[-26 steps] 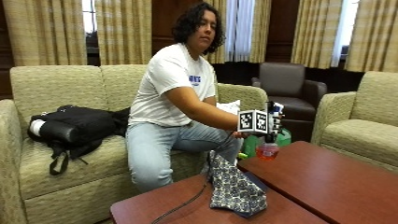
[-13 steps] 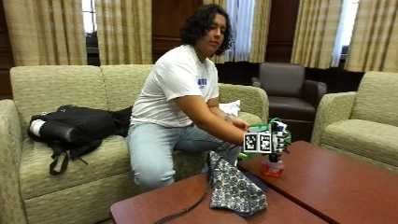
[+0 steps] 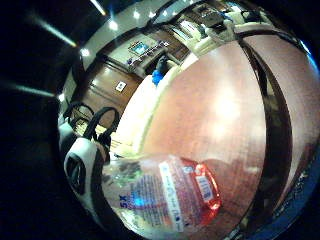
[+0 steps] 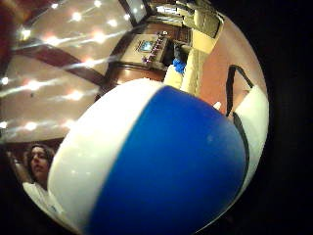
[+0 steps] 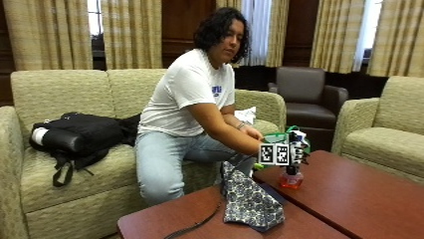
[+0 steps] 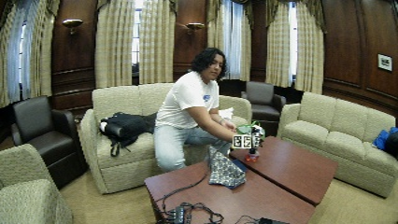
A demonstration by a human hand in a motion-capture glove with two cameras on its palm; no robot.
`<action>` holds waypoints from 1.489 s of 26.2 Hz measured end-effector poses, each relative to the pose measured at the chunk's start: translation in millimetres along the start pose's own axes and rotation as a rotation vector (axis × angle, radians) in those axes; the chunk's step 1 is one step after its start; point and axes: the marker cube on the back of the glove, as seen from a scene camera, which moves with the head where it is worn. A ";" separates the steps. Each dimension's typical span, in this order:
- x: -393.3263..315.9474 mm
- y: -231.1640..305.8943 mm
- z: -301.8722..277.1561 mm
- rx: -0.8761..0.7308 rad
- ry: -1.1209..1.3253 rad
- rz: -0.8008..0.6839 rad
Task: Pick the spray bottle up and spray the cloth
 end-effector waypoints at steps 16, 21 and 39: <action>8.3 7.4 -2.0 -0.349 -0.007 0.105; 6.0 20.8 -18.0 -0.525 0.022 0.115; 5.0 21.6 -56.0 -0.492 0.155 0.157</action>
